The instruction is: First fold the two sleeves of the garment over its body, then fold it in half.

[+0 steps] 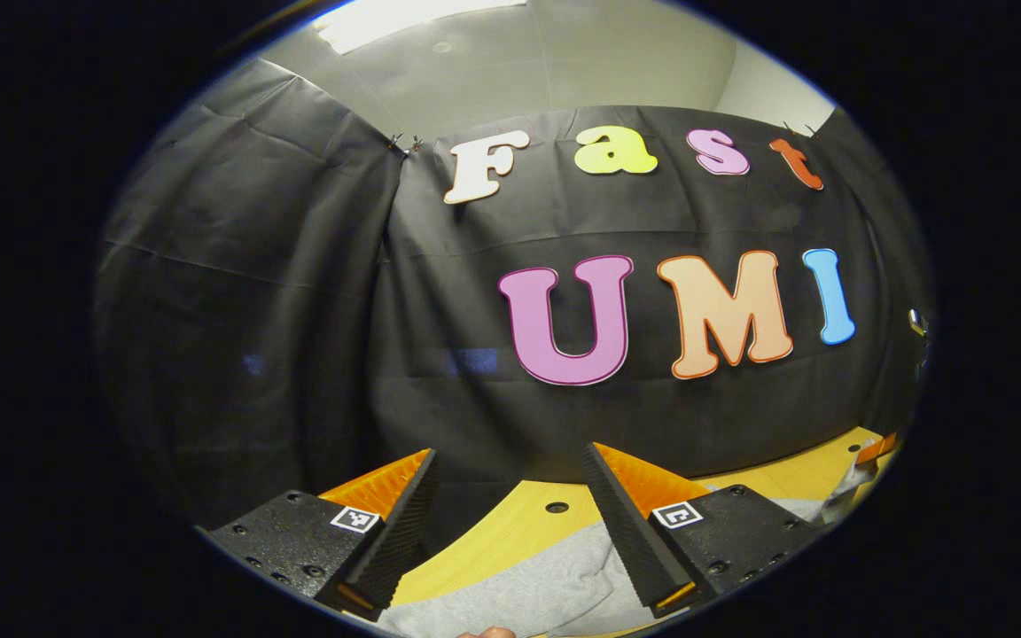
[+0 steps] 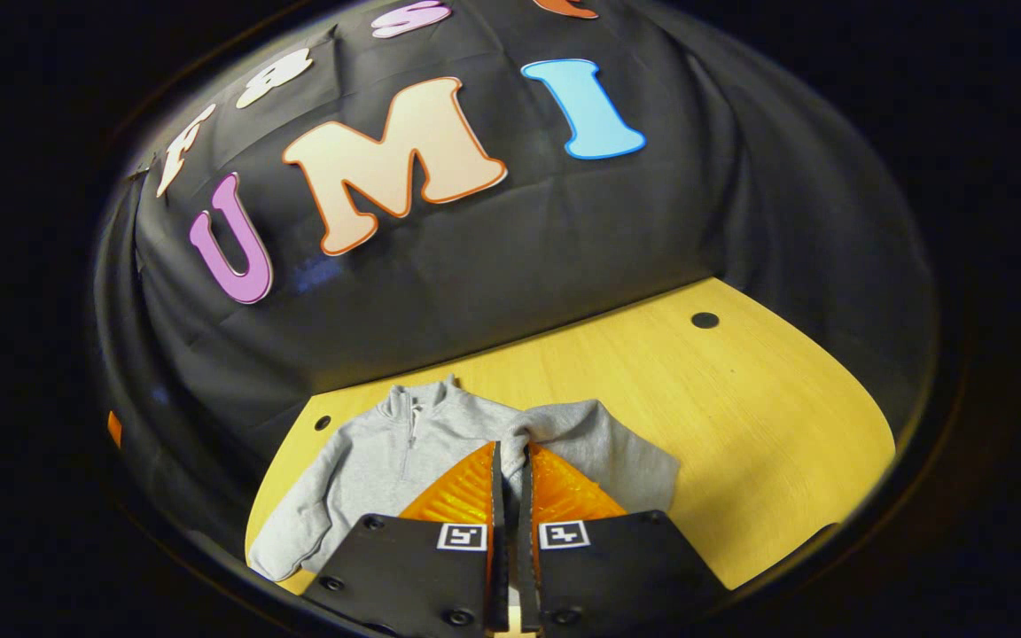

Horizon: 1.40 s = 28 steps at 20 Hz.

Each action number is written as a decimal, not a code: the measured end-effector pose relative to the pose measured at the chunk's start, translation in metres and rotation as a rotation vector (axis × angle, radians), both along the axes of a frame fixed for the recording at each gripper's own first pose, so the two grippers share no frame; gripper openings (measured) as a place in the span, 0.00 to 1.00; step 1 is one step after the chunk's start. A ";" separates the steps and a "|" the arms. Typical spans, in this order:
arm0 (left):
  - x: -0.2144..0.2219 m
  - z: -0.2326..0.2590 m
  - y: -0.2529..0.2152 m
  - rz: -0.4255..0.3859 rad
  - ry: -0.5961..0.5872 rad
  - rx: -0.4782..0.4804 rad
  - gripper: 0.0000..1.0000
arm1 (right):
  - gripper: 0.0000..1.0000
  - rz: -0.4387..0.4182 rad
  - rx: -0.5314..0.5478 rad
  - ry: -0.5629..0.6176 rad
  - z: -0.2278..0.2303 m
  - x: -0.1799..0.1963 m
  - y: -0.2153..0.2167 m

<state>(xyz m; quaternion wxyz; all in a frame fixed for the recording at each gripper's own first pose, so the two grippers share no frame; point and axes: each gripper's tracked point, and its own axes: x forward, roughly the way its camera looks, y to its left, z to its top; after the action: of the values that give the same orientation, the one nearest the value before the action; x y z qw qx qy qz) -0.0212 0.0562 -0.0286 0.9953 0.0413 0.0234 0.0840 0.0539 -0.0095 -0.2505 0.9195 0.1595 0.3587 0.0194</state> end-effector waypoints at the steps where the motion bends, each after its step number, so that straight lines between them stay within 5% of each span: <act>1: -0.001 -0.001 0.006 0.008 0.001 0.001 0.96 | 0.07 0.014 0.001 -0.008 0.003 0.006 0.010; 15: -0.017 -0.006 0.075 0.112 0.018 0.031 1.00 | 0.07 0.207 0.044 -0.068 0.008 0.045 0.156; 28: -0.046 -0.029 0.154 0.239 0.079 0.047 1.00 | 0.07 0.405 0.016 0.003 -0.043 0.040 0.306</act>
<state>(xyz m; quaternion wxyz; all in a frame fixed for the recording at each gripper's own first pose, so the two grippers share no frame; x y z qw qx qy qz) -0.0676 0.2101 -0.0580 0.9752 0.0648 0.0656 0.2011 0.0938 0.2961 -0.2936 0.8948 0.0915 0.3849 0.2067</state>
